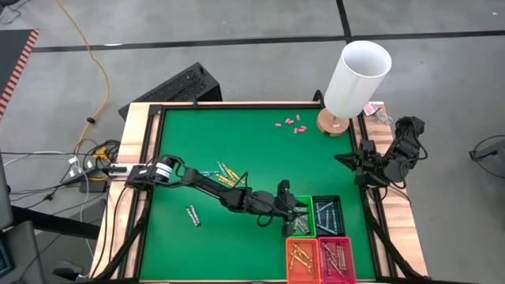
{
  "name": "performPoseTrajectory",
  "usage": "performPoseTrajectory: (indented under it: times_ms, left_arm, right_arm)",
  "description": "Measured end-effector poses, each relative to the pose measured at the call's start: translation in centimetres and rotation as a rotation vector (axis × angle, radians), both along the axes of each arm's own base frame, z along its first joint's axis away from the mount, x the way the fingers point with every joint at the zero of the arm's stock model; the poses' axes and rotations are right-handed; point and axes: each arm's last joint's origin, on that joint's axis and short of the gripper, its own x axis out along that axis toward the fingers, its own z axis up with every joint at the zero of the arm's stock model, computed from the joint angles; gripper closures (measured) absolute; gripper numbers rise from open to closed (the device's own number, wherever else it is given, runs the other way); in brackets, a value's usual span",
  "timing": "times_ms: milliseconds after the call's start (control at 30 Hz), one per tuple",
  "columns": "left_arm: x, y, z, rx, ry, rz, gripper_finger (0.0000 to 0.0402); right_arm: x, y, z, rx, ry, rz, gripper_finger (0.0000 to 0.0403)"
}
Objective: Sort crayons
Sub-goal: Put the black crayon into the green bin
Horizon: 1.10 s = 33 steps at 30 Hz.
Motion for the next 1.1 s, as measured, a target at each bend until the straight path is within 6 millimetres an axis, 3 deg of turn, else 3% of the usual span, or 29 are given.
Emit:
performPoseTrajectory:
  times_ms: [200,367,533,867,1100]
  left_arm:
    - [0.0,0.0,-0.1,0.008,0.005,-0.005,0.0266]
    - [-0.2,0.1,0.1,-0.046,0.046,0.013,0.0250]
    - [-1.4,0.4,2.7,-0.017,0.161,0.018,0.0251]
    - [-6.8,0.9,9.8,0.153,0.379,-0.024,0.0260]
    - [-11.3,1.9,11.3,0.233,0.635,0.186,0.0260]
  right_arm:
    - [0.0,0.0,0.0,0.000,-0.001,-0.001,0.0403]
    - [0.0,0.0,0.0,0.009,-0.005,-0.003,0.0403]
    - [0.0,0.0,0.0,0.006,-0.003,-0.004,0.0403]
    - [0.0,0.0,0.0,0.001,0.000,-0.004,0.0403]
    - [0.0,0.0,0.0,-0.002,0.003,-0.003,0.0403]
